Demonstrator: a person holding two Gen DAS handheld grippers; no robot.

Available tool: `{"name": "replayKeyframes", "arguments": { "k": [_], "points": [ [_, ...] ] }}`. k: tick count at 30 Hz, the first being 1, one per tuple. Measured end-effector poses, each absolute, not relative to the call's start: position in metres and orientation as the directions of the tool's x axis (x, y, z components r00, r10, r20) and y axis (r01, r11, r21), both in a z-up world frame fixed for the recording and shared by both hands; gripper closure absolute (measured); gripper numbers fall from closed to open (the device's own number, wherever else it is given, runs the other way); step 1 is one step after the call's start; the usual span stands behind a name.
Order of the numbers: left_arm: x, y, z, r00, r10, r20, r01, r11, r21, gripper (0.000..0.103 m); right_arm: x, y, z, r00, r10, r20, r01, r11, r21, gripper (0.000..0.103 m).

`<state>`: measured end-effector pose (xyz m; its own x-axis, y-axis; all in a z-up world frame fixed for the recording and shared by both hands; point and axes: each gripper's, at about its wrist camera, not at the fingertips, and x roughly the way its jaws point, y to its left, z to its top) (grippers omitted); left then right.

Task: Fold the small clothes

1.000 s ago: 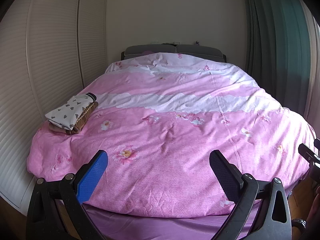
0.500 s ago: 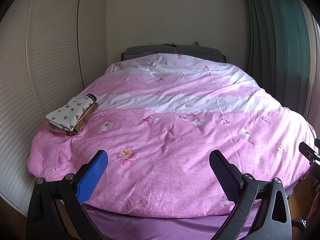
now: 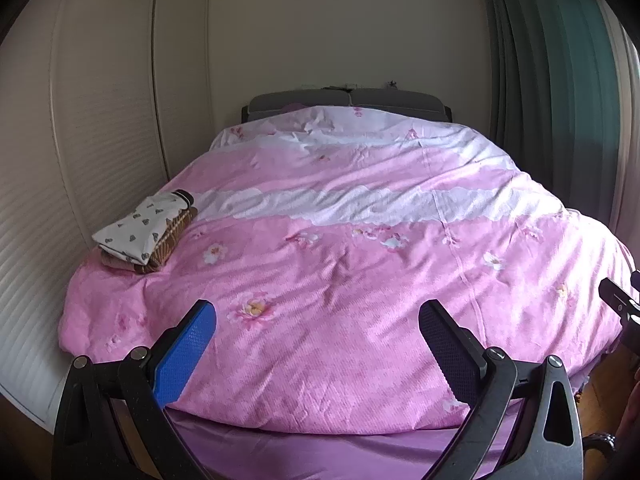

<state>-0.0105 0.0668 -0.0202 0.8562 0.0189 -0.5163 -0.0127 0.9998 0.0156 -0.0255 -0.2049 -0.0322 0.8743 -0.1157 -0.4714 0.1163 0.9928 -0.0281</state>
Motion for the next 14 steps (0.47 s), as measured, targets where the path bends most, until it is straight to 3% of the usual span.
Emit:
{"name": "replayKeyframes", "arguments": {
  "k": [14],
  "points": [
    [-0.0079, 0.0638, -0.0267, 0.853, -0.010, -0.521, 0.005, 1.000, -0.012, 0.000, -0.0251, -0.1999, -0.0361, 0.870, -0.137, -0.473, 0.142, 0.990, -0.026, 0.009]
  ]
}}
